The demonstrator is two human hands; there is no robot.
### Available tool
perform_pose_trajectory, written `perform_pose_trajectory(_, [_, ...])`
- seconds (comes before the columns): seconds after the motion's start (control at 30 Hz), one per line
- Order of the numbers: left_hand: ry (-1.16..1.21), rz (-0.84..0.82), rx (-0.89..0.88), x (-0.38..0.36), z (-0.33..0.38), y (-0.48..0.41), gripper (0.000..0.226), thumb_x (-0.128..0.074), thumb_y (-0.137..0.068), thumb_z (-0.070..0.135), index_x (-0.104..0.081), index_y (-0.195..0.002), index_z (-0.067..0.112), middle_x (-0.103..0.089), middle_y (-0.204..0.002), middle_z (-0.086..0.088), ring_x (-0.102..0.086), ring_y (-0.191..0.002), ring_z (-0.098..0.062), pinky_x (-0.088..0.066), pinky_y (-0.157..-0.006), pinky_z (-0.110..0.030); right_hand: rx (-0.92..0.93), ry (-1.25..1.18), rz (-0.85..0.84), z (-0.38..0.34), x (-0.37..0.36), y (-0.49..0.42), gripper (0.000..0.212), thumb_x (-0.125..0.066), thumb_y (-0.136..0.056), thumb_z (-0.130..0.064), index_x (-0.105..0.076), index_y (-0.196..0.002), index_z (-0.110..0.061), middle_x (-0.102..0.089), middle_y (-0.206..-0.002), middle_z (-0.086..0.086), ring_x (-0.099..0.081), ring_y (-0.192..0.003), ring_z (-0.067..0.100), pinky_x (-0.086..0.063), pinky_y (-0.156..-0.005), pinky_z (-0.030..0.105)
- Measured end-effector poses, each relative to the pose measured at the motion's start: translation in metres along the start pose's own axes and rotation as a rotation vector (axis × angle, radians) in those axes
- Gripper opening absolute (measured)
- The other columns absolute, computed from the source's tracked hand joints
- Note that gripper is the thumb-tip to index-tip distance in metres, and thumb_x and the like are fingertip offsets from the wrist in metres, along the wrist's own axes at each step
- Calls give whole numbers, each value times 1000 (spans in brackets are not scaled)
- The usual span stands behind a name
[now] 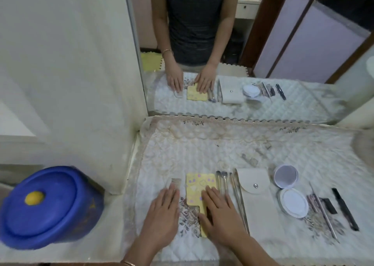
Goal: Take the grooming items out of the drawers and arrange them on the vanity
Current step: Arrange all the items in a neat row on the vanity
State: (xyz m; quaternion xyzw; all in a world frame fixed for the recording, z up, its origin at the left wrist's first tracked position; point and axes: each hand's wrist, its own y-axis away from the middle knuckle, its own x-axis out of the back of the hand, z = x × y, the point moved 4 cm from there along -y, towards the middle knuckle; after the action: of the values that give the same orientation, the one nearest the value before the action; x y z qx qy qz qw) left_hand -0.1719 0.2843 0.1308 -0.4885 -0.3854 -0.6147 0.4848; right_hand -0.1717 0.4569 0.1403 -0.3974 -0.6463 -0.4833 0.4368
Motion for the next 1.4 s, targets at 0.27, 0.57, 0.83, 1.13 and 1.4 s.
perform_pose_trajectory(0.27, [6,-115,43,-1,14,1,59,-1,-96,40,-50,-121,18,-65,-121,3,-44,-113,-14,-32,-91,-33,-49,-58,-16,-8,1,7,56,-38,-74,-58,-60,-117,-29,-62,-123,-15,-58,-114,3,-1,-109,27])
perform_pose_trajectory(0.57, [27,-36,-13,2,37,-10,54,-1,-96,38,-44,-121,17,-64,-123,1,-38,-119,-17,-27,-108,-30,-294,-92,339,57,21,36,54,-41,-76,-36,-53,-123,-14,-60,-128,9,-52,-120,25,-46,-97,36])
perform_pose_trajectory(0.83, [55,-112,-247,-14,137,-33,42,-30,-86,39,-66,-107,31,-63,-123,8,-51,-118,-12,-53,-88,-29,-305,-124,260,112,20,56,59,-56,-64,-50,-63,-113,-17,-67,-115,9,-67,-100,26,-56,-78,34])
perform_pose_trajectory(1.13, [31,-76,-104,-24,164,-39,66,-3,-94,44,-67,-103,29,-66,-119,5,-38,-118,-10,0,-109,-20,-111,-128,353,135,19,49,60,-47,-62,-60,-56,-110,-24,-67,-113,3,-46,-103,21,-57,-74,30])
perform_pose_trajectory(1.4, [93,-100,2,-26,160,-30,36,-35,-85,32,-60,-109,20,-61,-128,0,-35,-124,-10,-20,-103,-22,-4,-169,438,140,18,48,62,-38,-65,-59,-48,-113,-21,-42,-120,4,-41,-102,23,-56,-76,33])
